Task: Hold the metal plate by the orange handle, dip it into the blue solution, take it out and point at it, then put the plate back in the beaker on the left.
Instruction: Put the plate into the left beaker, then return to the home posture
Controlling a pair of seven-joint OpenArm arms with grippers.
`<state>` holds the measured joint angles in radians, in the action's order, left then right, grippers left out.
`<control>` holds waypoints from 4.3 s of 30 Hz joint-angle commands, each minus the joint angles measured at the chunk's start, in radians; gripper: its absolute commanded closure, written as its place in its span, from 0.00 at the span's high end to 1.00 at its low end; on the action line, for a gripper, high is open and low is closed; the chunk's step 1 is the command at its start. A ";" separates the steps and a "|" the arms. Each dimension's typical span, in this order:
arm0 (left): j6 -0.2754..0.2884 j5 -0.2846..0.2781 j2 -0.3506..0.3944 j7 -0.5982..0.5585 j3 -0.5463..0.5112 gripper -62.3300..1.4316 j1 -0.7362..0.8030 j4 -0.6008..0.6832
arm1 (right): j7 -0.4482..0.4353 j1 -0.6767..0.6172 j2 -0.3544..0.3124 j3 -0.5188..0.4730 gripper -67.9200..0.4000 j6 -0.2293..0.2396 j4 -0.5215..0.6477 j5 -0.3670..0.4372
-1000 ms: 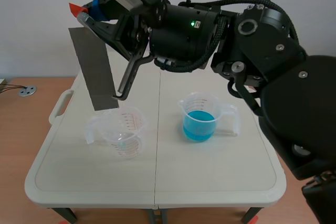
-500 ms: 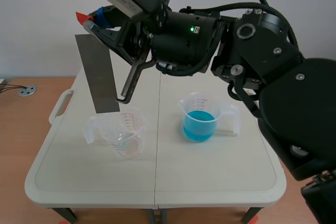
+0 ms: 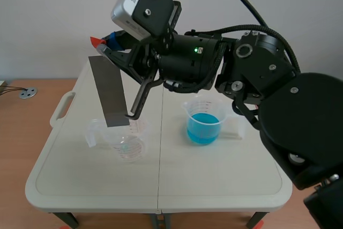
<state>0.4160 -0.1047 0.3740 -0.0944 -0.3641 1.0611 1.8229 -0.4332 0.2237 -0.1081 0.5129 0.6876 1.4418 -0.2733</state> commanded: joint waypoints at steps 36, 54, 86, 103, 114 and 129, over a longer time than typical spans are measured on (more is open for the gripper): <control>-0.001 -0.006 0.003 -0.010 0.003 0.05 0.008 0.003 | -0.124 0.028 0.037 0.037 0.02 -0.089 -0.295 0.014; -0.001 -0.006 0.003 -0.010 0.003 0.05 0.008 0.003 | -0.123 0.028 0.034 0.037 0.26 -0.132 -0.340 -0.019; 0.002 -0.014 0.008 -0.021 0.011 1.00 -0.168 0.003 | -0.029 -0.144 -0.140 -0.154 0.91 -0.054 -0.087 0.229; 0.045 0.039 0.010 0.060 0.176 1.00 -0.484 0.003 | 0.200 -0.619 -0.327 -0.480 0.96 -0.051 0.340 0.522; 0.051 0.059 0.010 0.069 0.306 1.00 -0.544 0.003 | 0.210 -0.748 -0.322 -0.582 0.96 -0.051 0.396 0.542; 0.050 0.091 0.045 0.050 0.382 1.00 -0.565 0.004 | 0.245 -0.747 -0.313 -0.593 0.96 -0.051 0.396 0.543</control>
<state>0.4686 -0.0071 0.4187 -0.0280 0.0219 0.4957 1.8229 -0.1745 -0.5350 -0.4210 -0.0708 0.6365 1.8263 0.2550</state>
